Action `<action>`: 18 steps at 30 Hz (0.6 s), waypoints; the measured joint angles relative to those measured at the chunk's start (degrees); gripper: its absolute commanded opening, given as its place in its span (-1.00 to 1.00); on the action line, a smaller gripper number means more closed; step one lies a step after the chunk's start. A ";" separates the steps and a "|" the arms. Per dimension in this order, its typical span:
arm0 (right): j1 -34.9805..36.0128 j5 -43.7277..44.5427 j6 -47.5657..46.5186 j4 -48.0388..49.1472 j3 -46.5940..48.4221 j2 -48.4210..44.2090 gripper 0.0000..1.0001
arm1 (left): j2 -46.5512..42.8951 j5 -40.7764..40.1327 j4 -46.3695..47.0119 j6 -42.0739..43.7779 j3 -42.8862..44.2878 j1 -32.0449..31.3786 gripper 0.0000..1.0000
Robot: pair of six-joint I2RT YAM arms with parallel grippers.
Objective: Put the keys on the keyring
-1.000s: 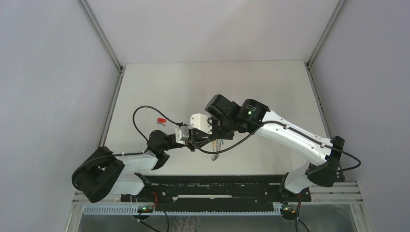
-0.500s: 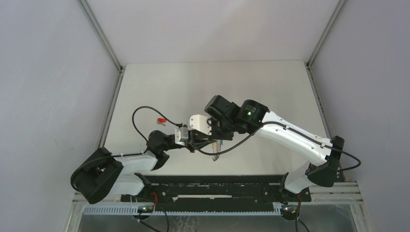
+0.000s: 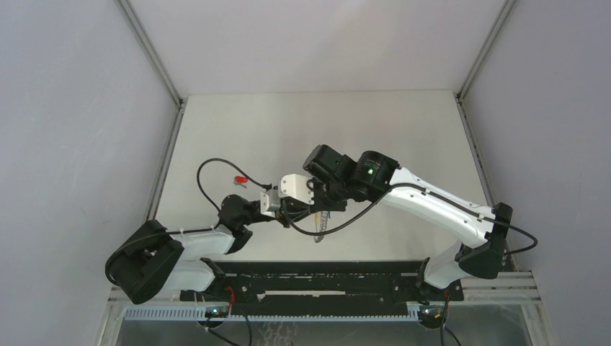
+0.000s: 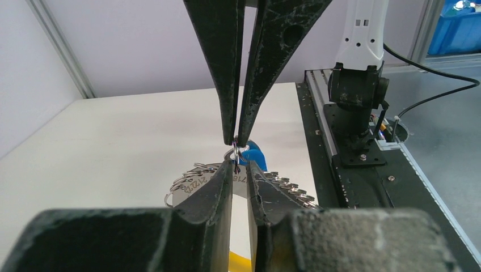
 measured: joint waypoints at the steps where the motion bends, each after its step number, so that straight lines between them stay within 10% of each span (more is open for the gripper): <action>1: 0.02 0.02 -0.02 0.00 0.00 0.00 -1.00 | 0.00 0.00 0.09 -0.07 0.00 0.00 -0.65; 12: 0.63 0.28 -0.57 0.07 0.00 0.50 -1.00 | -0.74 0.13 0.26 -0.85 0.00 0.00 -0.65; 18: 1.09 0.74 -0.83 0.02 0.00 1.03 -1.00 | -0.74 0.48 0.26 -1.29 0.00 0.00 -0.99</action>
